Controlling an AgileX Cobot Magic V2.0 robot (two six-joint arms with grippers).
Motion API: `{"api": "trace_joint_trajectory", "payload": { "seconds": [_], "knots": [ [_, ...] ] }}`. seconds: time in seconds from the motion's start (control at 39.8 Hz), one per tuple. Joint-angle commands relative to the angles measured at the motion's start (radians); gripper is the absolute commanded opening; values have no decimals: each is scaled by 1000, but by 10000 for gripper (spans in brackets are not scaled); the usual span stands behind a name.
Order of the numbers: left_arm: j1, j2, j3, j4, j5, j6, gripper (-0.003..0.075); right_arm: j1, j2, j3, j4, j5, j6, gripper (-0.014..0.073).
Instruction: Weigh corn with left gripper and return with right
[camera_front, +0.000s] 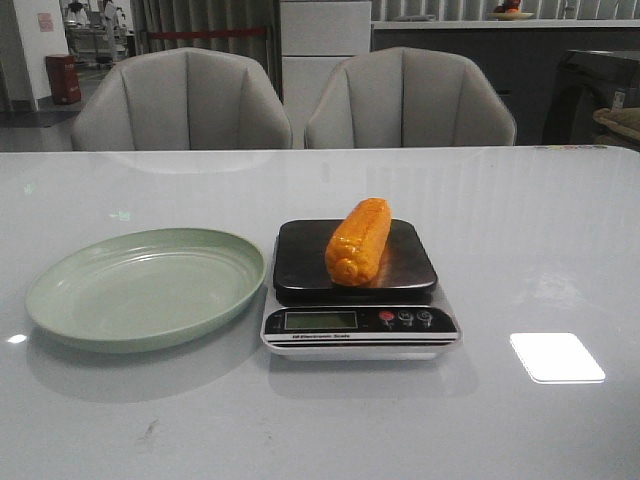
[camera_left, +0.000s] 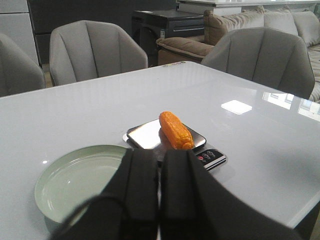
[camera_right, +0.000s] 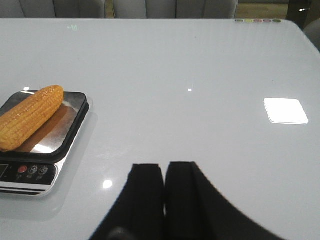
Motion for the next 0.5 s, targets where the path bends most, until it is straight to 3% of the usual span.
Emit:
{"api": "trace_joint_trajectory", "payload": {
  "seconds": [0.0,0.18,0.48],
  "knots": [
    [-6,12,-25,-3,-85,0,123,-5,19,-39,-11,-65,-7,158],
    [-6,12,-25,-3,-85,0,122,2,26,-41,-10,-24,-7,189],
    [-6,12,-25,-3,-85,0,123,107,108,-110,-10,-13,-7,525]
  ]
}}
